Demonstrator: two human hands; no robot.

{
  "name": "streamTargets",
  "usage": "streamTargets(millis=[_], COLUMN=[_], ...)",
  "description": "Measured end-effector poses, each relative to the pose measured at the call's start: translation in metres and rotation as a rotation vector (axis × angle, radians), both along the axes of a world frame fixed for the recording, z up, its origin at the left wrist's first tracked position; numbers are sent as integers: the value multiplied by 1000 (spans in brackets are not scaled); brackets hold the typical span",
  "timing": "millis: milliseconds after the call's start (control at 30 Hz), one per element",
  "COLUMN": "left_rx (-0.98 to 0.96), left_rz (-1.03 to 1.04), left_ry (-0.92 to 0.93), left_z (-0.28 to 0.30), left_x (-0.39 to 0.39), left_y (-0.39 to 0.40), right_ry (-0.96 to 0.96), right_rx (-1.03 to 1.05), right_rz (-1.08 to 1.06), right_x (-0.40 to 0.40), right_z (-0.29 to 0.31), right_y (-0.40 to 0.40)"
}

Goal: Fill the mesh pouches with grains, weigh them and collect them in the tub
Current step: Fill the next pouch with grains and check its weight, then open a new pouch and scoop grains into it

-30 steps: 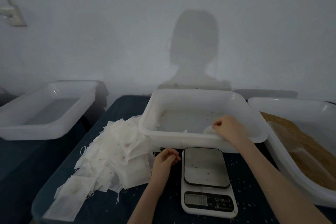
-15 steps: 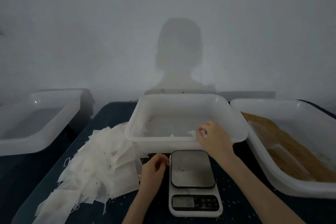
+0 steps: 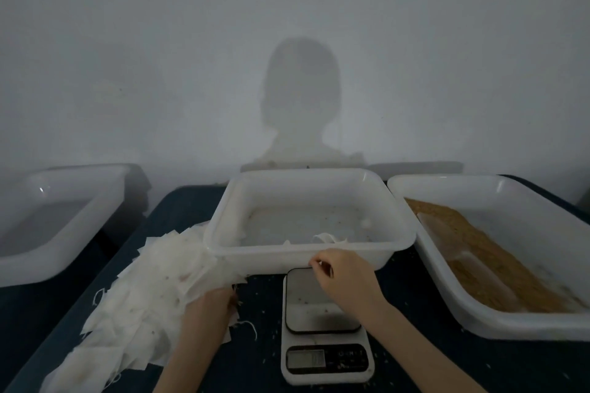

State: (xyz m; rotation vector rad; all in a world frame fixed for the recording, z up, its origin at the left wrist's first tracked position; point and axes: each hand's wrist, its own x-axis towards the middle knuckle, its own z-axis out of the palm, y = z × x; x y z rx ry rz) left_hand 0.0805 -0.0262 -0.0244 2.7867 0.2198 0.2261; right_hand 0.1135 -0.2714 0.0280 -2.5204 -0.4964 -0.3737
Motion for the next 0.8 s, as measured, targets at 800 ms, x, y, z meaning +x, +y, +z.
streamTargets(millis=[800], left_rx=[156], left_rz=[-258], left_ry=[-8], left_z=[-2], left_x=[-21], left_y=[17], right_ry=[86], right_rx=[17], right_rz=[84], right_x=[-24], right_z=[-22], right_y=[10])
